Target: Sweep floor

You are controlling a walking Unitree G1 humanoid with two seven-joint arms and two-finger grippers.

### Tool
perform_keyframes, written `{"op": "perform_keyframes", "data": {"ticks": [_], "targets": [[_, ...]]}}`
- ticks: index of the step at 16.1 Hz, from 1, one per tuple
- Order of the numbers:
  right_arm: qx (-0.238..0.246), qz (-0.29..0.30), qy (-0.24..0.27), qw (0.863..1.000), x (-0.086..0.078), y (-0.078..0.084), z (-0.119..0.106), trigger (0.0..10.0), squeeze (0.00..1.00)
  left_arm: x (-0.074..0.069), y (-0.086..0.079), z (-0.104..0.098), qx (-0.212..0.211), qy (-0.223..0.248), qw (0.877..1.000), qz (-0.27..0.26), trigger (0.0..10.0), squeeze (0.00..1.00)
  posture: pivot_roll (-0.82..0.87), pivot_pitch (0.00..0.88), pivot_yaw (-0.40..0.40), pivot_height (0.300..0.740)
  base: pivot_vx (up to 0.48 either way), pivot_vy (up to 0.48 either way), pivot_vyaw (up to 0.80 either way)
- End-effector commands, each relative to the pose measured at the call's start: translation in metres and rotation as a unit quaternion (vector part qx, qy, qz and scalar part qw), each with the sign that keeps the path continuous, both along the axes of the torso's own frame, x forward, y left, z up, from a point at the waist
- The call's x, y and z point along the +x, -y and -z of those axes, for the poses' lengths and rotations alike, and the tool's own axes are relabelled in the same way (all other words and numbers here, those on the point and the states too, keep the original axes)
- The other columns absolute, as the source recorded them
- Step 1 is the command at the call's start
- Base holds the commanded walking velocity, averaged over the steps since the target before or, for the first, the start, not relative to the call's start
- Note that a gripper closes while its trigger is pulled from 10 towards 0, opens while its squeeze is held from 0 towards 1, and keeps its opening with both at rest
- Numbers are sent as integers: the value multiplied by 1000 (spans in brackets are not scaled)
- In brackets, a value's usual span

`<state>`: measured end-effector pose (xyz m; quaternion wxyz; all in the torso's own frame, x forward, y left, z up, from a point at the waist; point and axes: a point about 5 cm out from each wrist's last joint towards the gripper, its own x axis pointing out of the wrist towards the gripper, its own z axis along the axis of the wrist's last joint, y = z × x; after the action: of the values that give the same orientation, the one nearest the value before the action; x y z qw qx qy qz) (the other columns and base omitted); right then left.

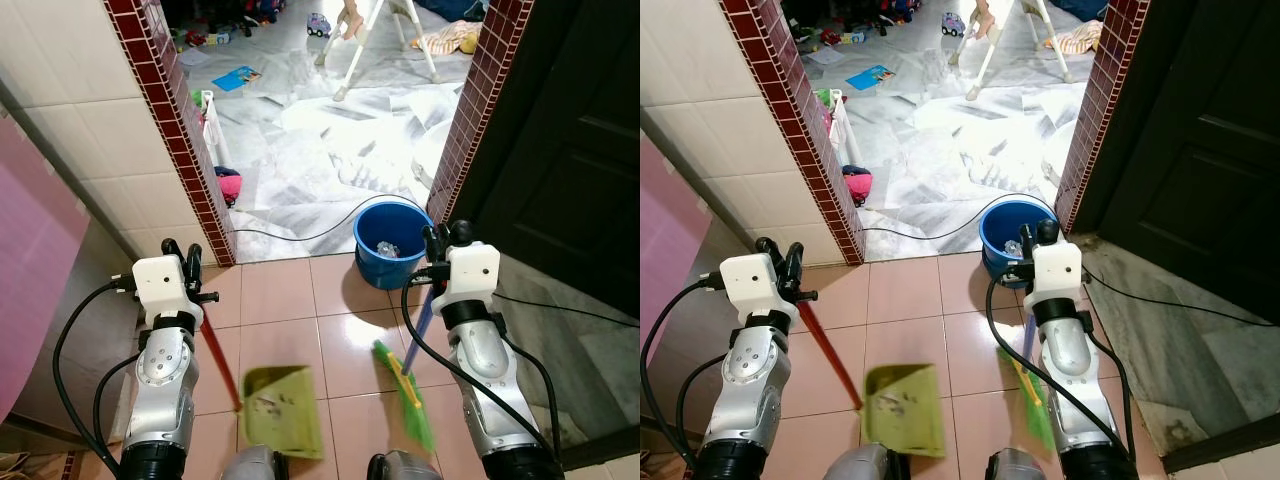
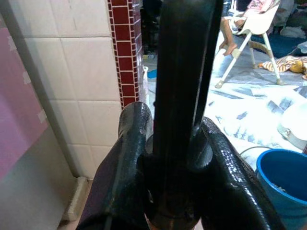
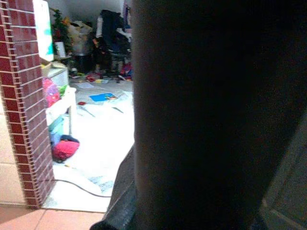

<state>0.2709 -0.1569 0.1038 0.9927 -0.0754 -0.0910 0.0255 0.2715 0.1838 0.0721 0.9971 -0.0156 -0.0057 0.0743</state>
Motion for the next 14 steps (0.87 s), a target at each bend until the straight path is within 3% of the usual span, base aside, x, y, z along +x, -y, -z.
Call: {"op": "perform_keyframes", "data": {"ticks": [1, 5, 9, 14], "targets": [[-28, 23, 6, 999, -2, 11, -3, 10000, 0, 3, -2, -14, 4, 30, 1000, 2, 10000, 0, -63, 0, 40, 740, 0, 0, 0], [-30, 33, -6, 999, 3, 15, -2, 10000, 0, 8, 3, -18, -1, 37, 999, 30, 10000, 0, -68, 0, 23, 740, 0, 0, -600], [-32, 22, -6, 999, 4, 9, 0, 10000, 0, 2, 5, -12, -13, 22, 999, 23, 10000, 0, -76, 0, 52, 740, 0, 0, -800], [-35, -5, 8, 999, 13, 4, -7, 10000, 0, 9, 11, -15, -19, 23, 999, 32, 10000, 0, -83, 0, 64, 740, 0, -333, 0]]}}
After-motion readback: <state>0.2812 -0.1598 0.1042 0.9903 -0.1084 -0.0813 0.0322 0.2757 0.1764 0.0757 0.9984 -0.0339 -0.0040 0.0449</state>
